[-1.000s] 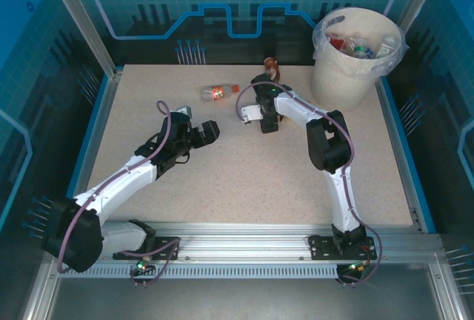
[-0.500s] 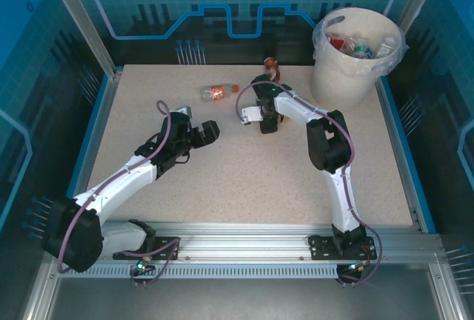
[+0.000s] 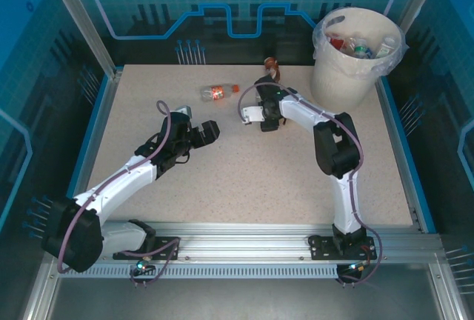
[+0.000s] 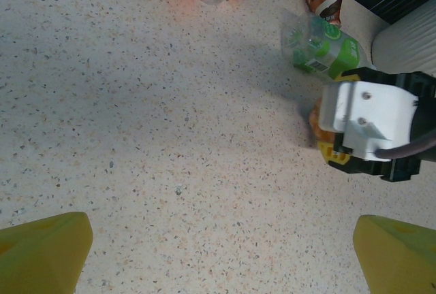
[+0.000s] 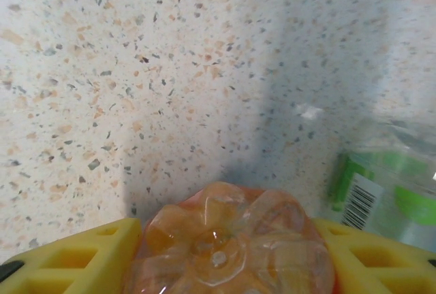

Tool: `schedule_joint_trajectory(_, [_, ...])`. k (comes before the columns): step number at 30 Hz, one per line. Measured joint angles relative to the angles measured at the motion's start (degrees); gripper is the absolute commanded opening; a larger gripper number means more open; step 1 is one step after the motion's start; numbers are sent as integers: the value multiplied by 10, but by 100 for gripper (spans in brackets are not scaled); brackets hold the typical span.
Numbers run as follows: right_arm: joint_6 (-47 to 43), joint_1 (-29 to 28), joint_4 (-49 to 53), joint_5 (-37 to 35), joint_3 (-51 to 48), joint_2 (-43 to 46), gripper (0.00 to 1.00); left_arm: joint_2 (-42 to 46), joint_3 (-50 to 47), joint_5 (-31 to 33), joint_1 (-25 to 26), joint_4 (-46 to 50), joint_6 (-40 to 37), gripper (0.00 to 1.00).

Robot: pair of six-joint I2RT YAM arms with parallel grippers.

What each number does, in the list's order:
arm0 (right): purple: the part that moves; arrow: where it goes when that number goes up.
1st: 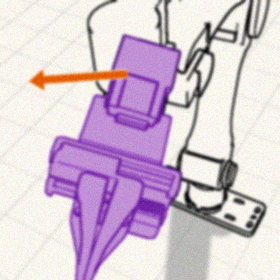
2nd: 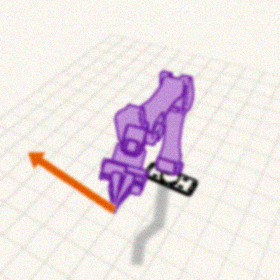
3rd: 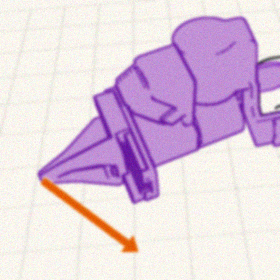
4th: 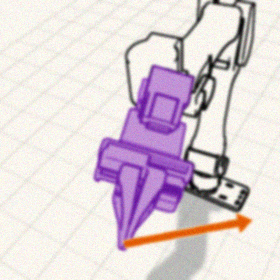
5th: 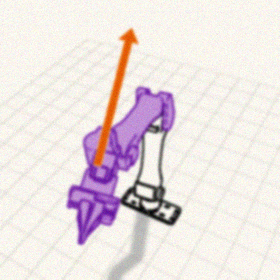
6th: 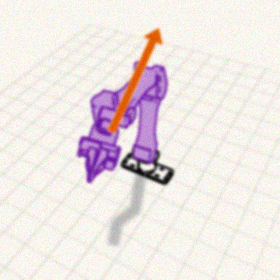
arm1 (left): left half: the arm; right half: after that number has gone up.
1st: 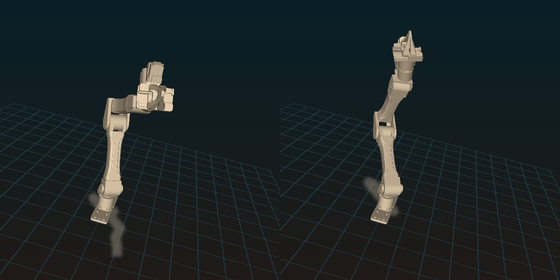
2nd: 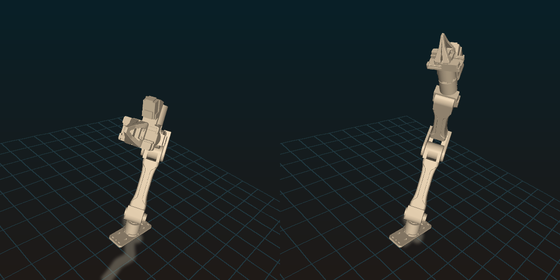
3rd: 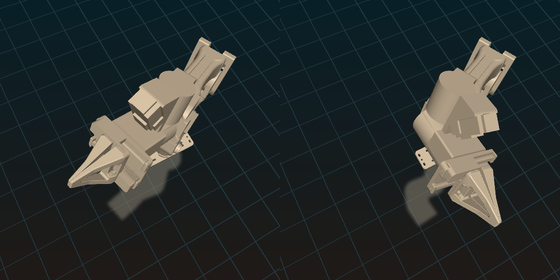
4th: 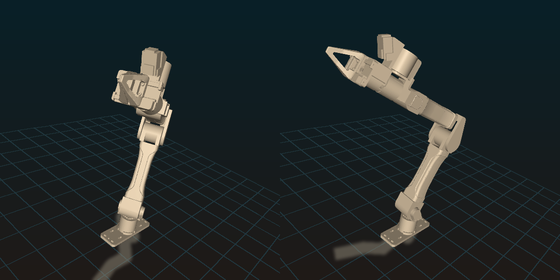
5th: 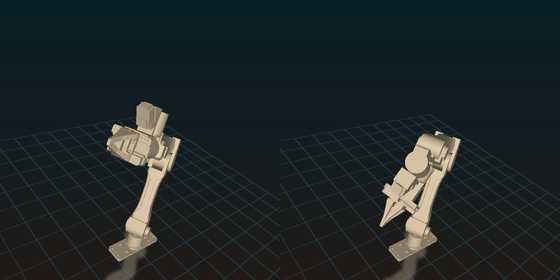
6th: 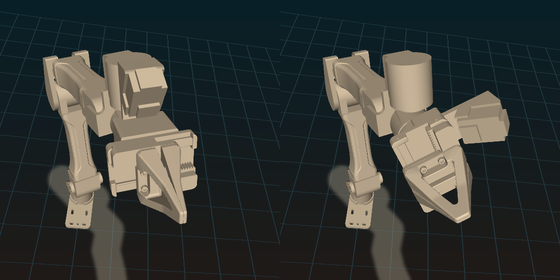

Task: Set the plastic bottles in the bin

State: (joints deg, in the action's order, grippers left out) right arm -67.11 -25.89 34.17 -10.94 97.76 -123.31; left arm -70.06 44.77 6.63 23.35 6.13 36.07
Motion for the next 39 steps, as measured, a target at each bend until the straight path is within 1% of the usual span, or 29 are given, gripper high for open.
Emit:
schedule_joint_trajectory(6, [3,0,-40,9,-37,63,51,-1,0,-25,-1,-12,0,99])
schedule_joint_trajectory(11, [23,0,-78,26,-78,118,50,-7,0,-82,-2,-55,-2,99])
schedule_joint_trajectory(17, [76,0,-129,66,-126,195,49,-28,0,-160,-2,-106,-2,99])
schedule_joint_trajectory(23, [139,4,-189,110,-139,270,49,-40,0,-187,-2,-120,-1,99])
schedule_joint_trajectory(26, [181,21,-216,145,-138,303,49,-40,0,-188,-2,-121,-1,99])
schedule_joint_trajectory(32, [257,82,-252,217,-98,333,49,-40,0,-188,-2,-121,-1,99])
schedule_joint_trajectory(34, [275,97,-269,228,-83,337,49,-40,0,-188,-2,-120,-1,99])
schedule_joint_trajectory(39, [337,141,-349,247,-66,345,50,-40,0,-187,-2,-120,-1,99])
